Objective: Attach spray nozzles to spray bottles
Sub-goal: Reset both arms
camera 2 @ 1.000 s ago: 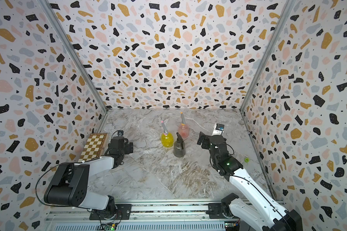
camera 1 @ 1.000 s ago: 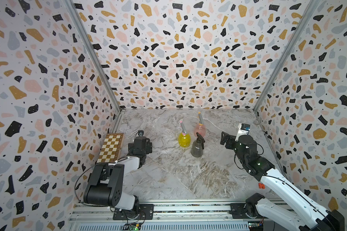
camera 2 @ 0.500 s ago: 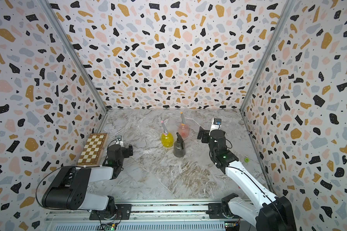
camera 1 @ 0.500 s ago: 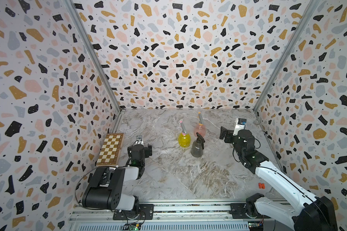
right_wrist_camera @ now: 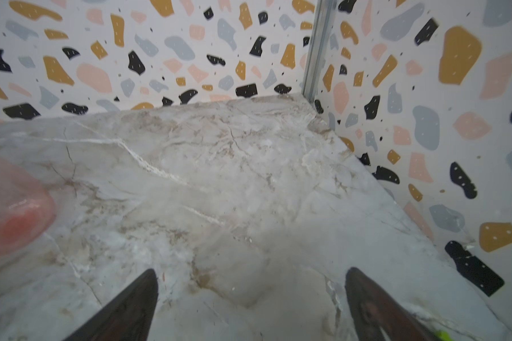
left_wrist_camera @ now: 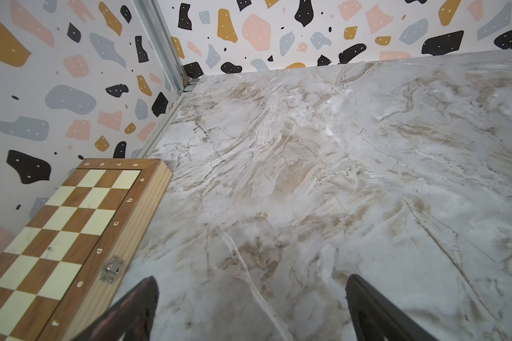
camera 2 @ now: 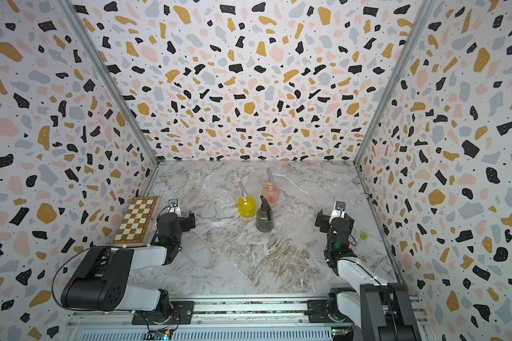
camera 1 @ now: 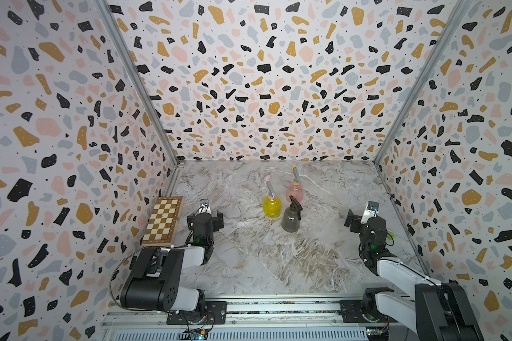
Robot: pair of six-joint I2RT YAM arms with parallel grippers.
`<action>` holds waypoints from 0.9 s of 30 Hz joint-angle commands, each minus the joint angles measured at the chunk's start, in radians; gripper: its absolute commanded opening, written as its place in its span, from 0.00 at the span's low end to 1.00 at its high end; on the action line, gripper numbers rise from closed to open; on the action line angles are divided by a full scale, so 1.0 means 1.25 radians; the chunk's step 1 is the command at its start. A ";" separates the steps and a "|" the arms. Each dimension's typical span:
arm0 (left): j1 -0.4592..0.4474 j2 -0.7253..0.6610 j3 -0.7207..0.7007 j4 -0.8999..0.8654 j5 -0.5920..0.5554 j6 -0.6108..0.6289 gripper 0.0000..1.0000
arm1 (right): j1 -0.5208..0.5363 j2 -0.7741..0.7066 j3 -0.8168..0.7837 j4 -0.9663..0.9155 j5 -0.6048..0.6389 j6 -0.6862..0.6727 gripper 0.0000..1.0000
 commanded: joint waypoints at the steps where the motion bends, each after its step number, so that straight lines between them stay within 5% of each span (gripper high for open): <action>1: -0.002 -0.008 0.001 0.036 -0.007 -0.006 0.99 | -0.005 0.069 0.021 0.152 -0.058 -0.043 1.00; 10: -0.002 -0.008 0.001 0.036 -0.007 -0.006 0.99 | 0.009 0.246 0.059 0.260 -0.105 -0.079 1.00; 15: -0.001 -0.008 0.001 0.035 -0.007 -0.006 0.99 | 0.021 0.251 0.067 0.247 -0.120 -0.097 1.00; 19: -0.002 -0.007 0.001 0.035 -0.007 -0.006 0.99 | 0.029 0.274 -0.050 0.486 -0.046 -0.082 1.00; 21: -0.001 -0.008 0.001 0.035 -0.007 -0.006 0.99 | 0.030 0.261 -0.012 0.390 -0.043 -0.074 1.00; 27: -0.002 -0.009 0.001 0.035 -0.007 -0.006 0.99 | 0.025 0.259 -0.022 0.409 -0.043 -0.071 1.00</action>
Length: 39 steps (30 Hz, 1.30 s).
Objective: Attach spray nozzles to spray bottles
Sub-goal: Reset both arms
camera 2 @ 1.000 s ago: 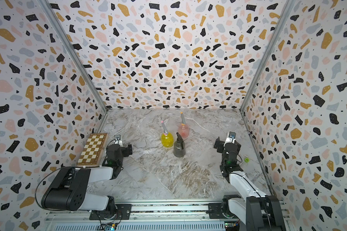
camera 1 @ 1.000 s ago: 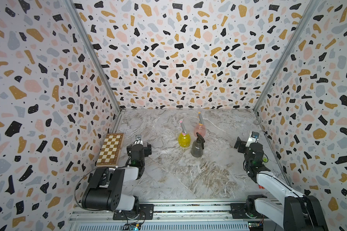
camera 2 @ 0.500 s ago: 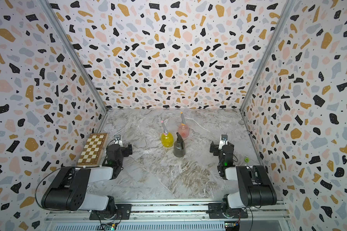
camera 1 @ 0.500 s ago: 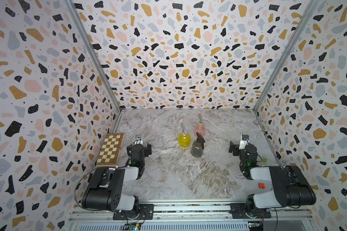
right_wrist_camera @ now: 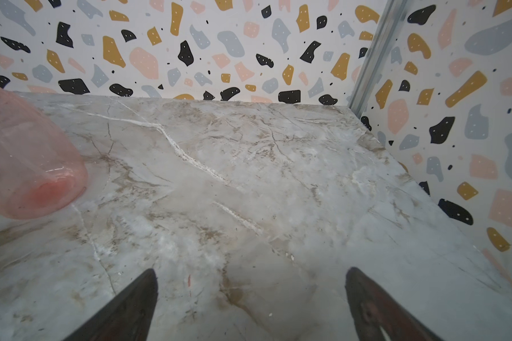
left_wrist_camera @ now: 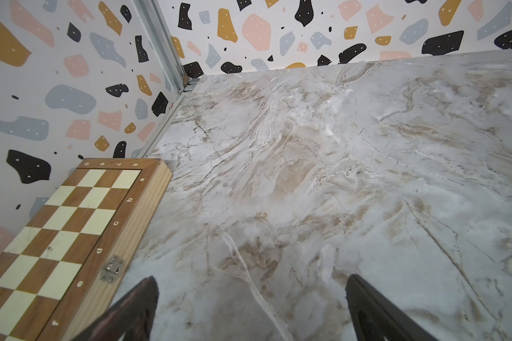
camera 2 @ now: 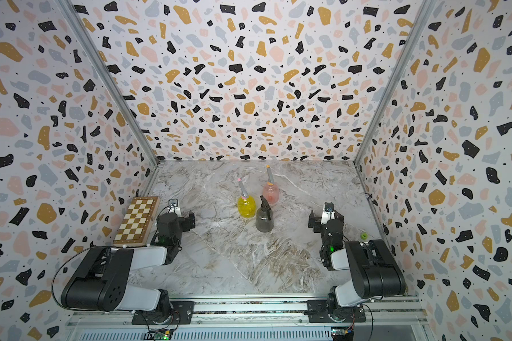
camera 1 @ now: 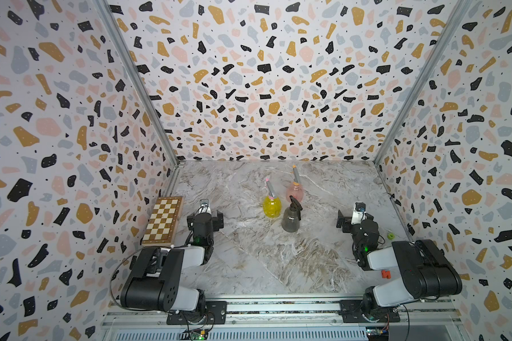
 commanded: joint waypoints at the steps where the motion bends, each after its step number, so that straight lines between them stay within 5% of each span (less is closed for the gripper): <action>1: -0.002 -0.007 0.001 0.035 -0.007 -0.006 0.99 | 0.012 -0.012 0.002 0.047 0.057 0.008 1.00; 36: 0.026 -0.014 0.011 0.027 0.044 -0.016 0.99 | -0.010 -0.016 0.001 0.042 0.013 0.014 1.00; 37: 0.023 -0.044 0.041 -0.027 0.031 -0.001 0.99 | -0.010 -0.016 0.002 0.042 0.013 0.013 1.00; 39: 0.022 -0.145 0.191 -0.364 0.085 0.002 0.99 | -0.011 -0.016 0.001 0.042 0.013 0.013 1.00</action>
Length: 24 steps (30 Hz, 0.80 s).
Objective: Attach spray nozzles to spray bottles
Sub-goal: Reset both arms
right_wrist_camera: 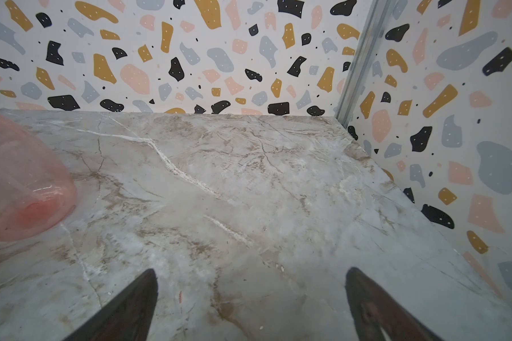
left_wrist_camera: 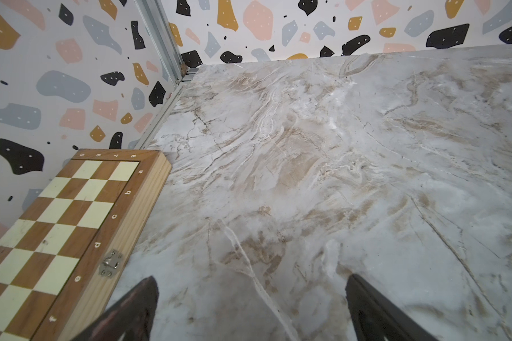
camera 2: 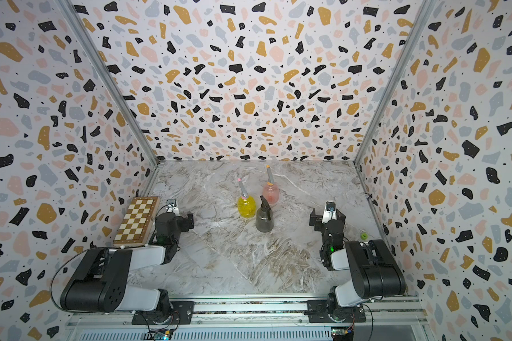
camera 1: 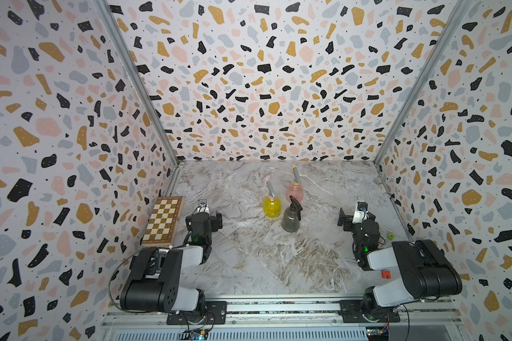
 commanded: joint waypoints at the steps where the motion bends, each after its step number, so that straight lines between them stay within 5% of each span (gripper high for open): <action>1: -0.001 -0.127 0.203 -0.284 0.058 0.007 0.99 | -0.004 -0.015 0.002 0.015 -0.011 0.011 1.00; 4: -0.001 -0.210 0.286 -0.386 0.104 -0.001 0.99 | -0.004 -0.017 0.001 0.014 -0.011 0.009 1.00; 12: 0.000 -0.245 0.071 -0.219 0.061 -0.012 0.99 | -0.003 -0.017 0.001 0.015 -0.011 0.009 1.00; 18: 0.000 -0.107 -0.053 0.072 0.089 0.010 0.99 | -0.003 -0.015 0.001 0.014 -0.009 0.010 1.00; 20: 0.003 -0.071 -0.033 0.058 0.139 0.040 0.99 | -0.003 -0.015 0.001 0.015 -0.009 0.010 1.00; 24: 0.005 0.076 -0.105 0.359 0.123 0.044 0.99 | -0.002 -0.015 0.002 0.015 -0.009 0.009 1.00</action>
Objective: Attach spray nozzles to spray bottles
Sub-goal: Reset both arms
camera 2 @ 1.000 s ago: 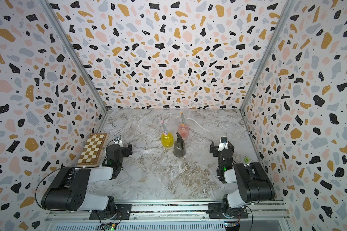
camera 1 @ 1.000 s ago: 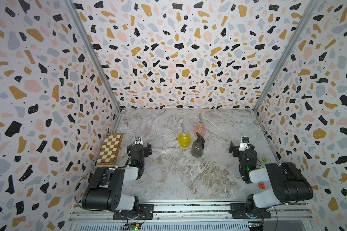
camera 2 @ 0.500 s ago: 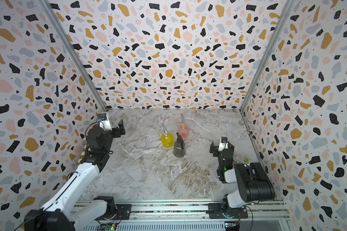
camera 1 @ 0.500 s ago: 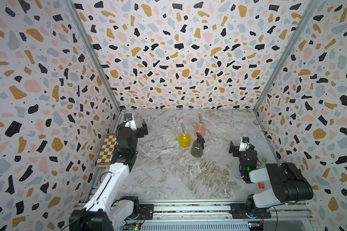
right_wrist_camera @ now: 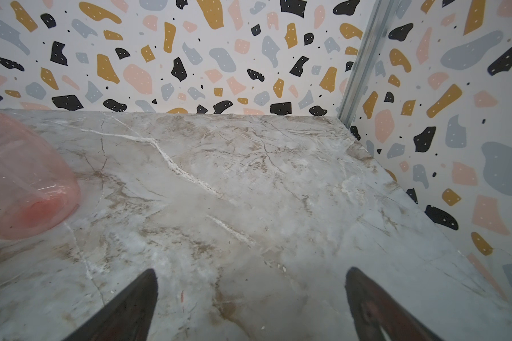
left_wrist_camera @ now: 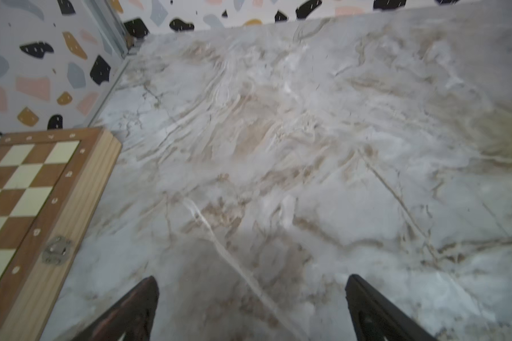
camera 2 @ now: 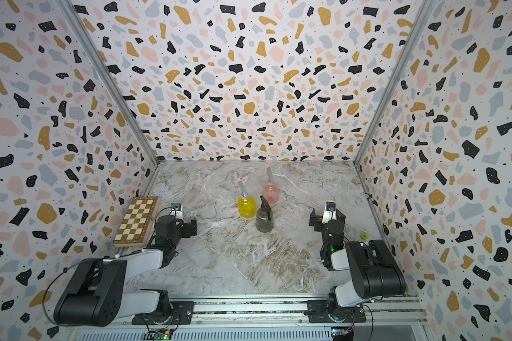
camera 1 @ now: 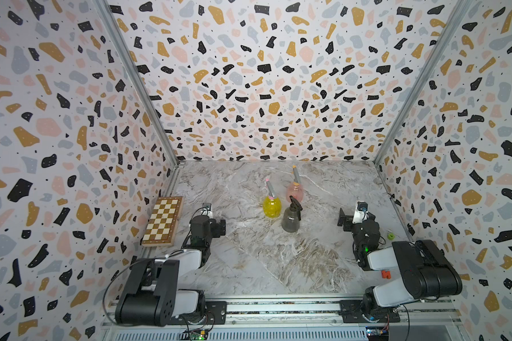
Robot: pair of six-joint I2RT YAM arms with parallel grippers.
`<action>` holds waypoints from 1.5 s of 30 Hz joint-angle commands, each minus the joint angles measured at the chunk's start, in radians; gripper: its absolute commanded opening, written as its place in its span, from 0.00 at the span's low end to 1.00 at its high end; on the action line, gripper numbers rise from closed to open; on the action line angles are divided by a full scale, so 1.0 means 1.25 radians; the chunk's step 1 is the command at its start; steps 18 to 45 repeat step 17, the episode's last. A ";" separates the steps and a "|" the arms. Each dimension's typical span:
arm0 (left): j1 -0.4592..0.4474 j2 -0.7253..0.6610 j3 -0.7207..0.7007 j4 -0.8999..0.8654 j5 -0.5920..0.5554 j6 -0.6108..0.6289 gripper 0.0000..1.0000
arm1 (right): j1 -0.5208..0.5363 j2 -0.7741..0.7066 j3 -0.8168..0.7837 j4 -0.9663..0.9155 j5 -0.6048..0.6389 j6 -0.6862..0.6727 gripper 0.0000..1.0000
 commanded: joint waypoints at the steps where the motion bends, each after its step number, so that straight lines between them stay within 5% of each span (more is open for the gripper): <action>1: 0.006 0.039 0.000 0.181 -0.009 0.006 0.99 | -0.001 -0.016 0.002 0.014 0.001 0.010 1.00; 3: 0.033 0.021 0.057 0.020 0.035 -0.010 0.99 | -0.001 -0.015 0.002 0.015 -0.001 0.010 1.00; 5: 0.047 0.044 0.030 0.120 0.053 -0.017 0.99 | -0.001 -0.016 0.002 0.014 0.000 0.010 1.00; 7: 0.049 0.016 0.053 0.027 0.056 -0.018 0.99 | -0.001 -0.014 0.004 0.013 0.000 0.009 1.00; 13: 0.050 0.026 0.044 0.062 0.055 -0.018 0.99 | -0.008 -0.004 0.027 -0.020 -0.089 -0.022 1.00; 45: 0.050 0.022 0.046 0.053 0.057 -0.018 0.99 | -0.009 -0.011 0.019 -0.010 -0.088 -0.022 1.00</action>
